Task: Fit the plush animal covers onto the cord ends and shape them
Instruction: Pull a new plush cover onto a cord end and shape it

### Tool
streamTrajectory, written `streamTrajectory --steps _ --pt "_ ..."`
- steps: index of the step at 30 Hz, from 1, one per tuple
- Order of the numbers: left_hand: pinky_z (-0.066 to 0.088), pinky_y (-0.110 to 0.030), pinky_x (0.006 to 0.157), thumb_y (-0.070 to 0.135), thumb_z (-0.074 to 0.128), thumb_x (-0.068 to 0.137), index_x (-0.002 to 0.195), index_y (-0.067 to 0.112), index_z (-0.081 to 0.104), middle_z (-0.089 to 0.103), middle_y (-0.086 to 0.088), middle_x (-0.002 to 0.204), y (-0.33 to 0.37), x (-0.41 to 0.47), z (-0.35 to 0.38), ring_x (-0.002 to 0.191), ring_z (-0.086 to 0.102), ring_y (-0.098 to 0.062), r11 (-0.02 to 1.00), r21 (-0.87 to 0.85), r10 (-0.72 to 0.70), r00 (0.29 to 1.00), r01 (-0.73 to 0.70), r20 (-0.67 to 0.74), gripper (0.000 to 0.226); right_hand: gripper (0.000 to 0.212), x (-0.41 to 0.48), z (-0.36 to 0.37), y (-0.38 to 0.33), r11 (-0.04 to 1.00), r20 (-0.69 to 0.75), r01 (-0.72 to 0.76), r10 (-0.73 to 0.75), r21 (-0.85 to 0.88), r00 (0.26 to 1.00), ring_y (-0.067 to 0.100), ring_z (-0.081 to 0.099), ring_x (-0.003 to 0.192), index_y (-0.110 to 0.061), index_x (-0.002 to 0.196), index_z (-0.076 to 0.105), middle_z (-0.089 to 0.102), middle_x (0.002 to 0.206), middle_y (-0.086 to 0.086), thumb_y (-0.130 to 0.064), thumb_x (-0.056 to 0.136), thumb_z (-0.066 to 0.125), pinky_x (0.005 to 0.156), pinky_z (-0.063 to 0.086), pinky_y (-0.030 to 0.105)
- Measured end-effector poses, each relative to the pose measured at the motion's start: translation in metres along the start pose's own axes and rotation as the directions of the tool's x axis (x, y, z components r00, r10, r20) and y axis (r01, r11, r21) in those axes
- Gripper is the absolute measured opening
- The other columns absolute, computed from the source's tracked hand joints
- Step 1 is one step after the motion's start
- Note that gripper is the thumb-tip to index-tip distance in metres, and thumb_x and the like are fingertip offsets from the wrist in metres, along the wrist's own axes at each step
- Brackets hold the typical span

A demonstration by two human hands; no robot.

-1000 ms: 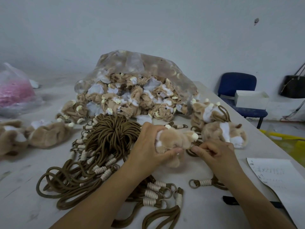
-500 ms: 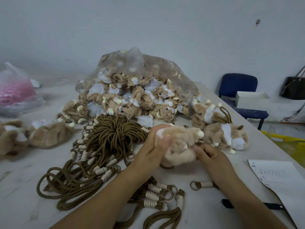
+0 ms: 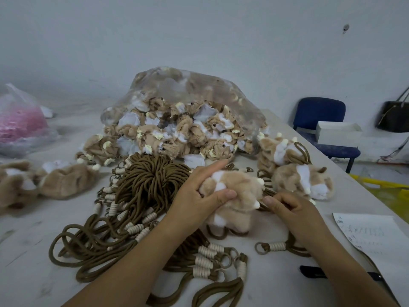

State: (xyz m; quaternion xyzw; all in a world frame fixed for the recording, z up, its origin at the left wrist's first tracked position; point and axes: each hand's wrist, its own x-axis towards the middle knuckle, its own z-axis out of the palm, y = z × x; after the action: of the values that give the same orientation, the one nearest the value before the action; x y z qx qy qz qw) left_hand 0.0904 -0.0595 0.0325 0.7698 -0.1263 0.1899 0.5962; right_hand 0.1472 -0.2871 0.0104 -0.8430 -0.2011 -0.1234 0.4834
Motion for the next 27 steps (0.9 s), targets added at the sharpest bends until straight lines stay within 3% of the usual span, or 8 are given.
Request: streamTrajectory --steps 3,6,8,10,12,16,20,27 --pt "0.047 -0.016 0.090 0.058 0.070 0.068 0.109 0.061 0.062 0.062 0.010 0.116 -0.002 -0.001 0.002 0.106 0.060 -0.003 0.998 -0.063 0.007 0.999 -0.004 0.046 0.041 0.033 -0.001 0.002 -0.001 1.000 0.026 0.007 -0.007 -0.005 1.000 -0.002 0.049 0.057 -0.011 0.061 0.060 0.059 0.067 -0.001 -0.038 0.080 0.065 0.058 0.039 0.007" --pt "0.052 -0.023 0.086 0.065 0.074 0.065 0.104 0.049 0.070 0.066 -0.004 0.112 -0.004 -0.003 0.006 0.102 0.064 -0.011 0.992 -0.128 0.000 0.998 0.009 0.069 0.042 0.040 -0.005 0.004 -0.010 0.998 0.054 -0.045 0.042 0.054 0.998 -0.003 0.047 0.055 -0.022 0.055 0.056 0.055 0.060 -0.006 -0.058 0.071 0.055 0.054 0.036 0.008" --pt "0.056 -0.038 0.084 0.069 0.073 0.064 0.099 0.030 0.071 0.068 -0.009 0.103 -0.007 -0.004 0.010 0.097 0.066 -0.019 0.992 -0.120 -0.026 0.998 0.032 0.050 0.053 0.044 -0.006 0.009 -0.014 0.993 0.086 -0.088 0.082 0.077 0.993 0.000 0.049 0.058 -0.025 0.057 0.058 0.057 0.062 -0.008 -0.068 0.064 0.048 0.055 0.037 0.011" --pt "0.055 -0.043 0.081 0.063 0.071 0.067 0.098 0.015 0.066 0.069 -0.008 0.095 -0.008 -0.004 0.015 0.090 0.067 -0.020 0.997 -0.081 -0.020 1.000 0.021 0.016 0.057 0.058 -0.007 0.014 -0.013 0.989 0.124 -0.114 0.103 0.089 0.987 0.017 0.059 0.073 -0.017 0.071 0.066 0.067 0.076 0.005 -0.071 0.063 0.046 0.071 0.048 0.028" --pt "0.054 -0.033 0.076 0.059 0.066 0.072 0.098 0.010 0.064 0.068 -0.001 0.092 -0.008 -0.002 0.017 0.086 0.066 -0.013 1.000 -0.014 0.016 1.000 -0.016 -0.020 0.056 0.071 -0.008 0.017 -0.014 0.982 0.140 -0.148 0.131 0.120 0.981 0.033 0.059 0.085 -0.005 0.084 0.068 0.066 0.088 0.020 -0.070 0.065 0.047 0.081 0.049 0.044" --pt "0.046 -0.010 0.069 0.046 0.069 0.082 0.100 0.022 0.056 0.066 0.022 0.090 -0.010 -0.001 0.018 0.083 0.062 0.005 0.999 -0.038 -0.022 0.998 0.020 -0.057 0.033 0.057 -0.007 0.018 -0.016 0.981 0.083 -0.163 0.154 0.108 0.985 0.010 0.045 0.055 -0.019 0.060 0.056 0.055 0.063 0.007 -0.075 0.062 0.046 0.053 0.037 0.014" --pt "0.048 -0.016 0.079 0.046 0.060 0.084 0.102 0.031 0.058 0.064 0.000 0.105 -0.014 -0.003 0.015 0.095 0.063 -0.005 0.998 -0.050 -0.036 0.994 0.031 -0.101 0.024 0.054 -0.004 0.015 -0.009 0.986 0.048 -0.157 0.155 0.061 0.987 0.002 0.045 0.053 -0.019 0.064 0.058 0.059 0.068 0.005 -0.072 0.067 0.047 0.051 0.035 0.010" --pt "0.047 -0.016 0.084 0.048 0.053 0.088 0.104 0.029 0.058 0.061 -0.002 0.108 -0.015 -0.002 0.016 0.099 0.061 -0.005 0.999 -0.012 0.035 0.995 -0.036 -0.094 0.025 0.046 -0.002 0.010 -0.002 0.989 0.018 -0.139 0.139 0.042 0.990 -0.004 0.050 0.055 -0.025 0.063 0.060 0.059 0.060 -0.010 -0.069 0.068 0.048 0.052 0.036 0.006"
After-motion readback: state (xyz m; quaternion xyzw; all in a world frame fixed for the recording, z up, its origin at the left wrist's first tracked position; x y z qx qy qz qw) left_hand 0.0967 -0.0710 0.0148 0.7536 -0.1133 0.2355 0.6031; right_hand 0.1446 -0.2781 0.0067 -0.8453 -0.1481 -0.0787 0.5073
